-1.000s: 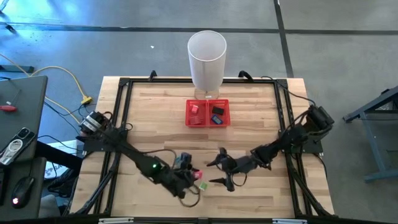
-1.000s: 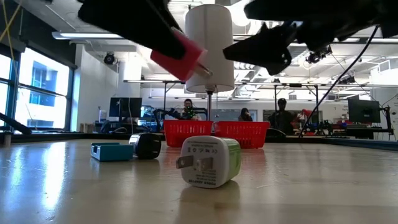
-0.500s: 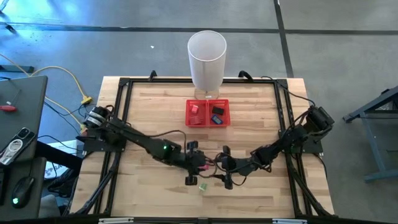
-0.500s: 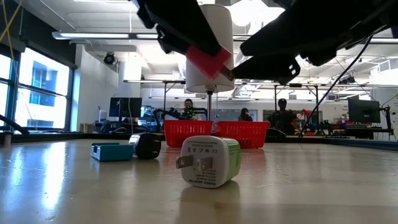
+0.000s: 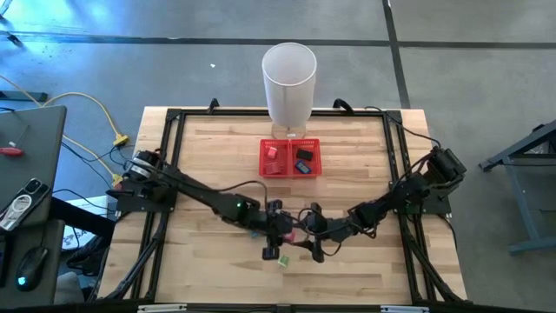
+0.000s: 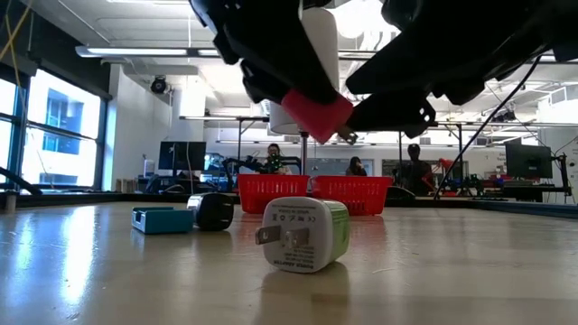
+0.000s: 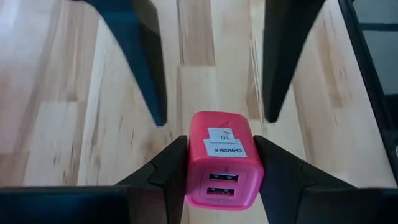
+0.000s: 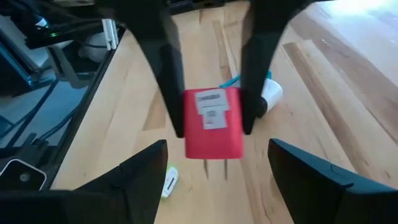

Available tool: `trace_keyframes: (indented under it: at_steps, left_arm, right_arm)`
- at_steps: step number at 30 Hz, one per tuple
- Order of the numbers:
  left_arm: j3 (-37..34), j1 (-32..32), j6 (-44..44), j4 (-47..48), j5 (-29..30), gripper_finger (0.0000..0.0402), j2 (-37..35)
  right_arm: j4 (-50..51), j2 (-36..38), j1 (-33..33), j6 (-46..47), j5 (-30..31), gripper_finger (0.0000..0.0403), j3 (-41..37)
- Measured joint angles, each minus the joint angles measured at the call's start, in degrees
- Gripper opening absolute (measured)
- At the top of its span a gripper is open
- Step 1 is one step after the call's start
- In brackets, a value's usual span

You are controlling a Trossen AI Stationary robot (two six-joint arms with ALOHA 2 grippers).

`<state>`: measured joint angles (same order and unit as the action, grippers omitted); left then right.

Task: Pick & Place Office items
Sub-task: Put the pink charger adapter into the left red bin

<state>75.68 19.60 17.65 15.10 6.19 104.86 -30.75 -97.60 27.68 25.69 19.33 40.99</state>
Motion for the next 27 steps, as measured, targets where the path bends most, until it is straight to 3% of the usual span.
trace_keyframes:
  at_steps: [27]
  left_arm:
    - [-0.09, 0.04, -0.68, -0.15, -0.13, 0.0147, 0.0]
  right_arm:
    - [0.05, -7.08, -2.25, -5.46, -2.93, 0.0265, 5.53]
